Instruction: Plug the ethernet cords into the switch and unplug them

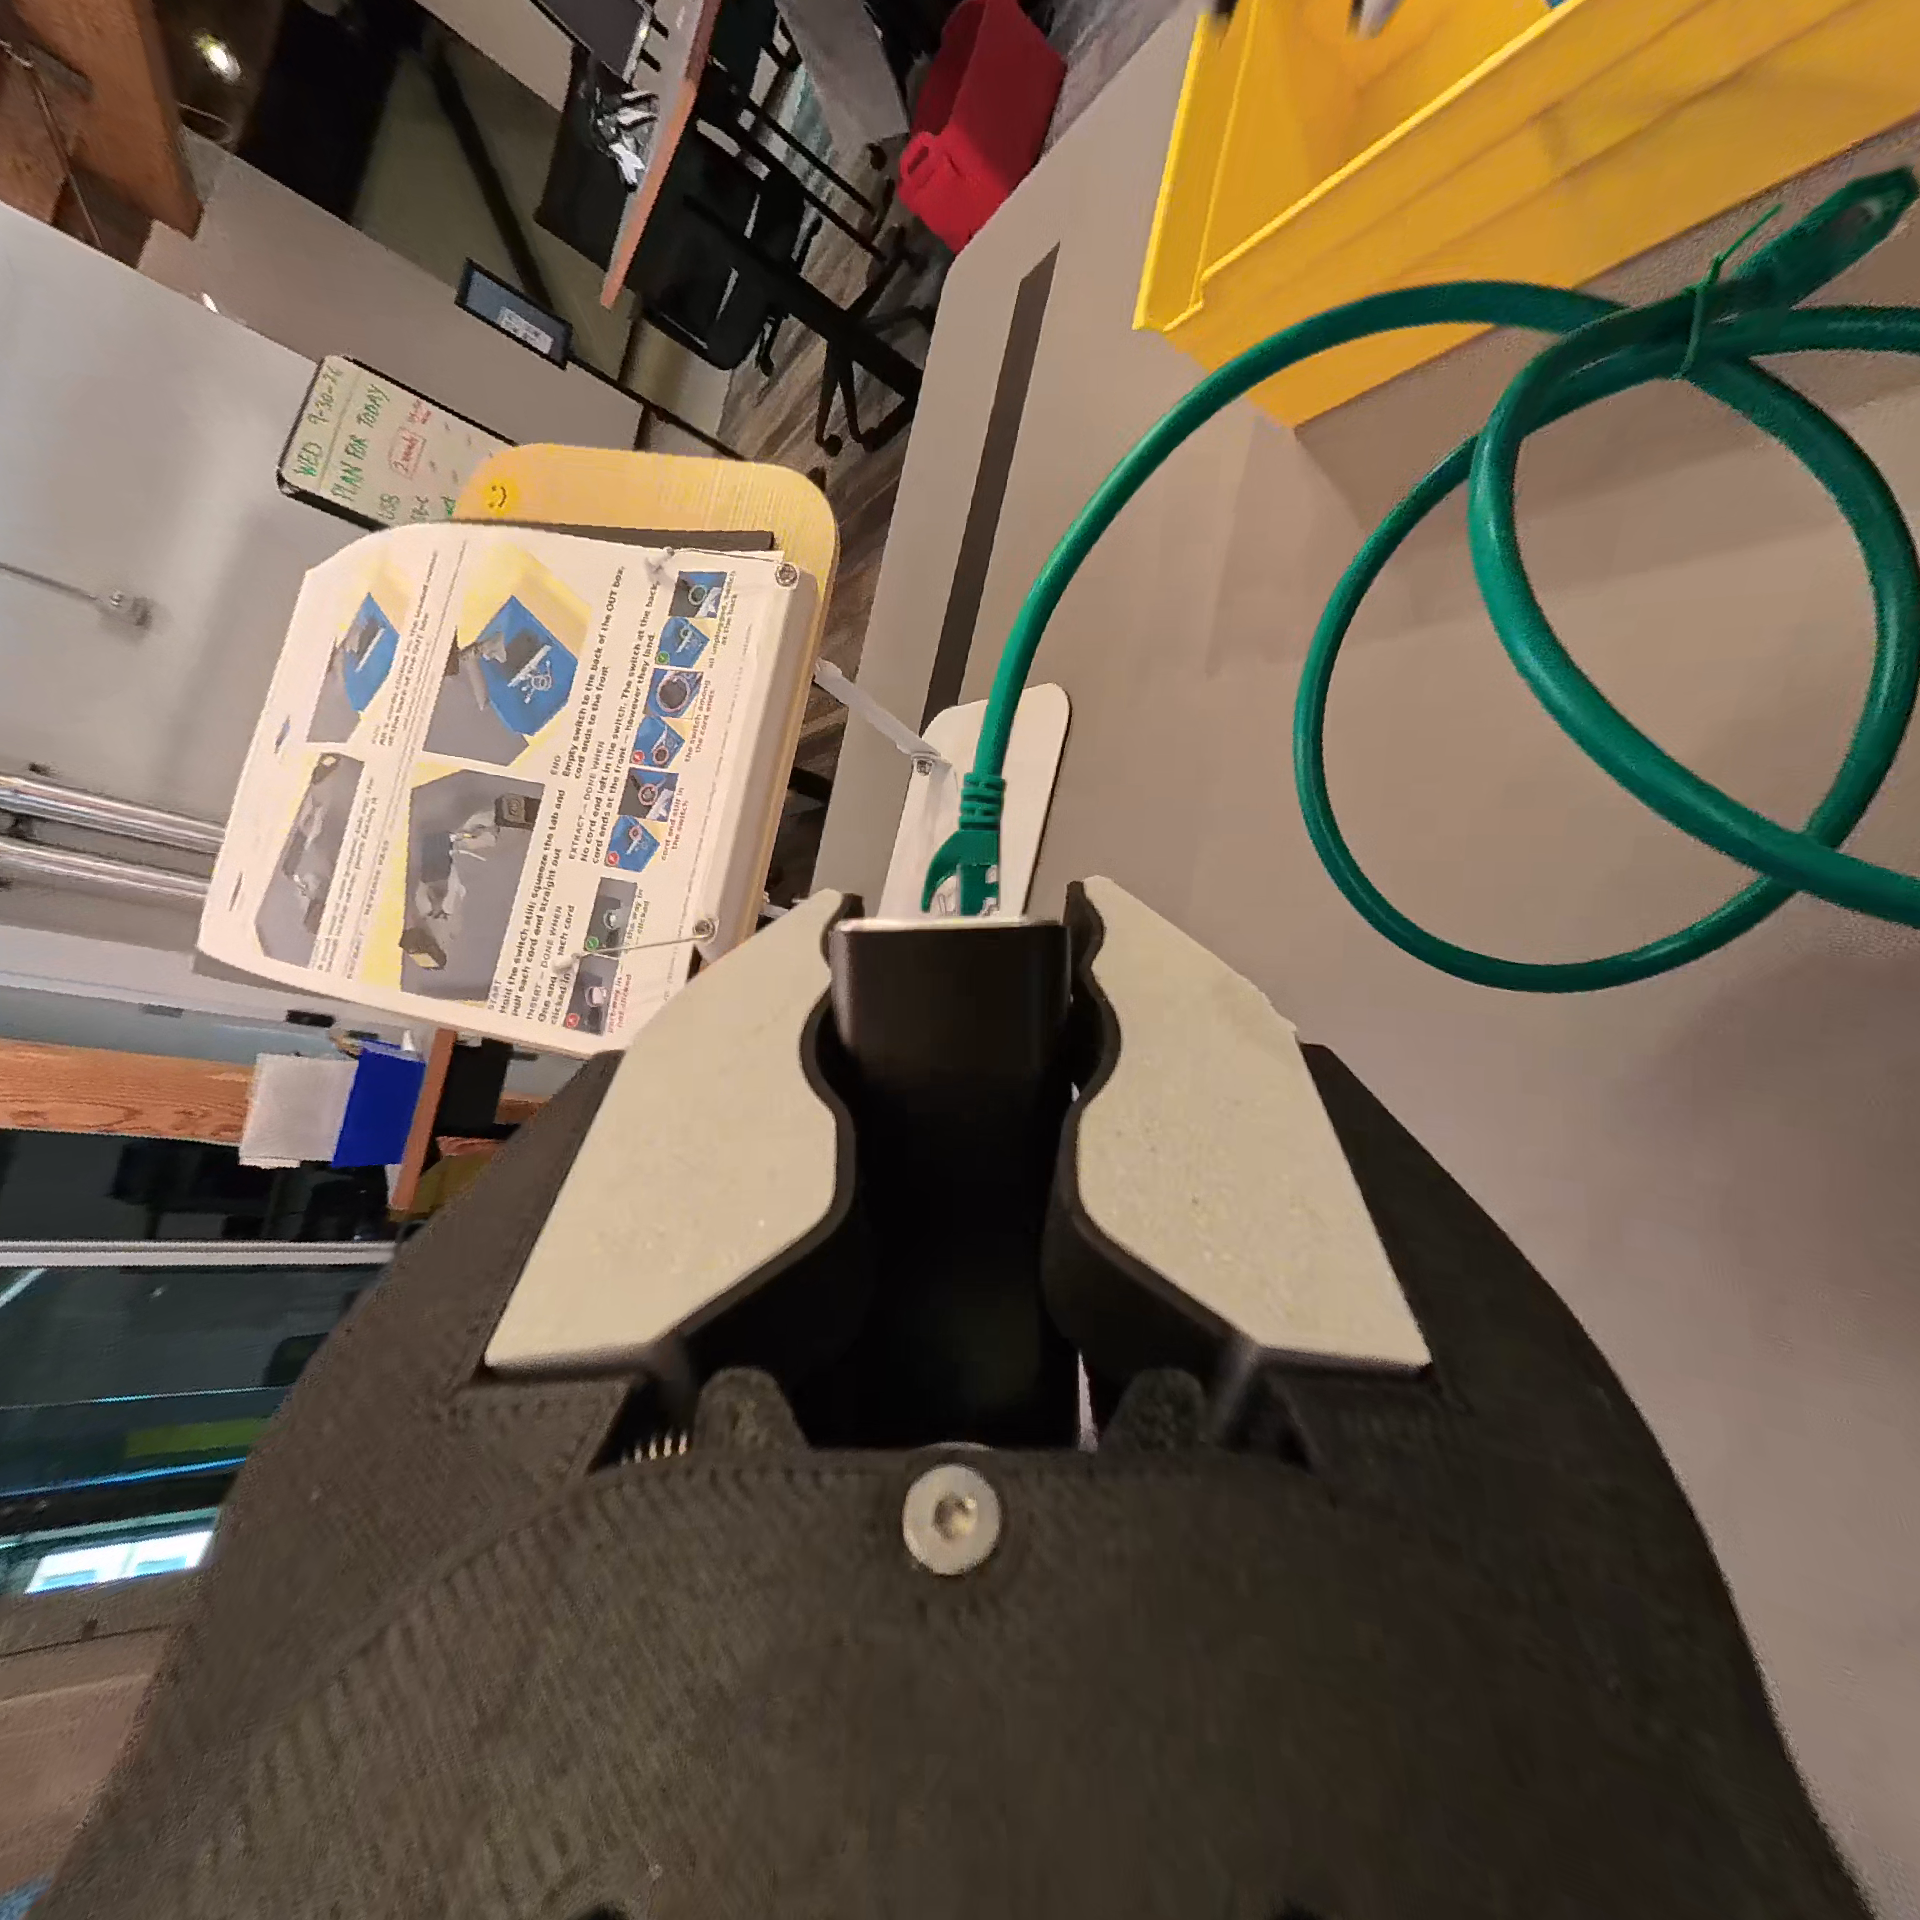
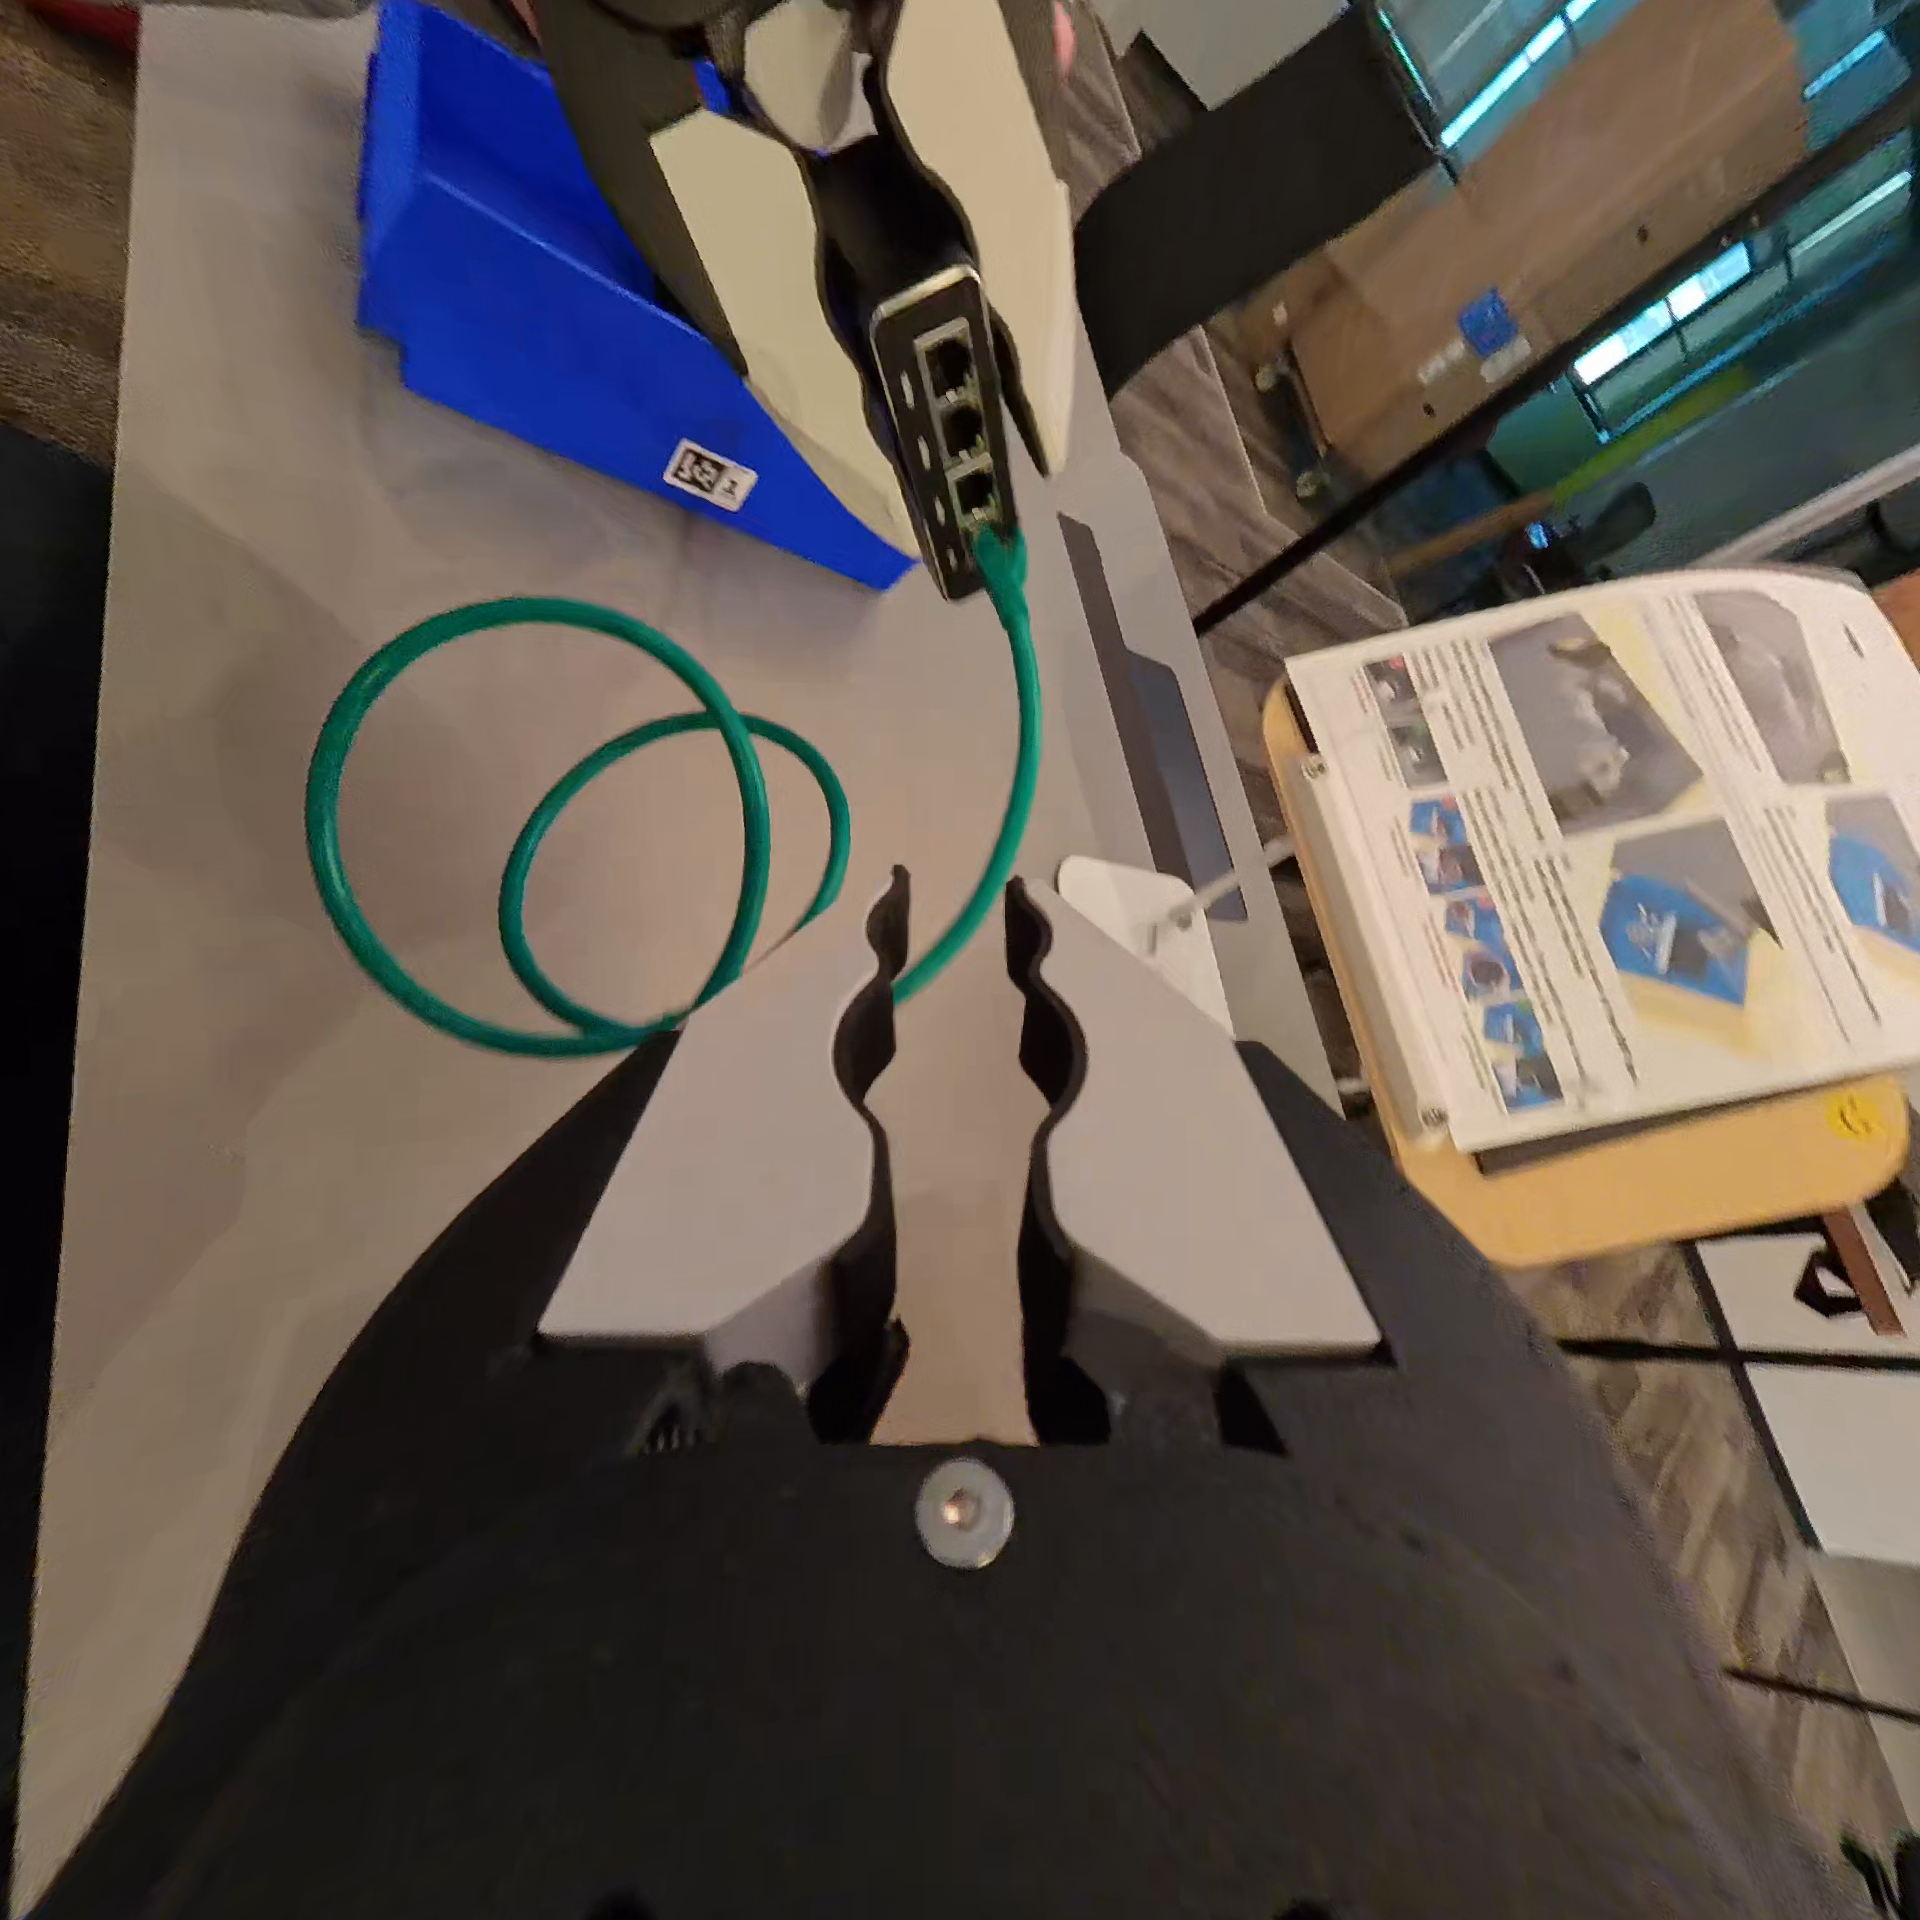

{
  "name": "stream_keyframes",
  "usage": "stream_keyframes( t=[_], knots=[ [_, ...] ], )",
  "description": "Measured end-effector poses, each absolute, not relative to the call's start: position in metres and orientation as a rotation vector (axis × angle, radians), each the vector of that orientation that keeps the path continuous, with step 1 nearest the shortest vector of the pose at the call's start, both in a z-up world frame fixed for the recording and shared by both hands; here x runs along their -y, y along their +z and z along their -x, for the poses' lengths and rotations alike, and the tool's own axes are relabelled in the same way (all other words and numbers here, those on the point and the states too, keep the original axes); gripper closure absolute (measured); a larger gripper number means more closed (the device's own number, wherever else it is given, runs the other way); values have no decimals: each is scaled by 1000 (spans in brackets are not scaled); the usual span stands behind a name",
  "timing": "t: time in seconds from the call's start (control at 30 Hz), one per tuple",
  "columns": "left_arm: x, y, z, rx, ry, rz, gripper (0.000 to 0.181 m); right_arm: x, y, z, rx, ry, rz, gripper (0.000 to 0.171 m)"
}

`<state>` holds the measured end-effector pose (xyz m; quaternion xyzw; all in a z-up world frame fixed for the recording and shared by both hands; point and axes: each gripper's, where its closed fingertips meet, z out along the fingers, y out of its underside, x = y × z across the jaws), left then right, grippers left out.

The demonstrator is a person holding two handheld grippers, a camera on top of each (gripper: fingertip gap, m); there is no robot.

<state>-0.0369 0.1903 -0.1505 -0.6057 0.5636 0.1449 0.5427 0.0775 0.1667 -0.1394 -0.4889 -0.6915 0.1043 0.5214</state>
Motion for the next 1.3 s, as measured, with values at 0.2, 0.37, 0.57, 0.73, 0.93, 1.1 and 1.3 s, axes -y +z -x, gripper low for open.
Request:
stream_keyframes(
  t=[0.2,0.37,0.57,0.73,0.93,1.1,1.3],
  knots=[
    [-185,-152,21,-1407,428,1395,144,-166,-141,-24,1673,217,972,149],
    [-181,-155,9,-1458,463,1363,145,-168,-143,-3,1685,172,866,150],
    [-177,-155,-1,-1485,452,1348,145,-172,-152,3,1722,145,854,150],
    [-173,-158,-9,-1521,461,1335,144,-173,-160,6,1755,142,843,155],
    [-173,-158,-11,-1535,486,1329,145,-173,-161,6,1755,155,846,159],
    [-173,-157,-12,-1532,492,1329,145,-173,-160,5,1746,156,844,159],
    [-174,-159,-12,-1531,469,1350,145,-175,-161,2,1752,127,865,157]
  ],
)
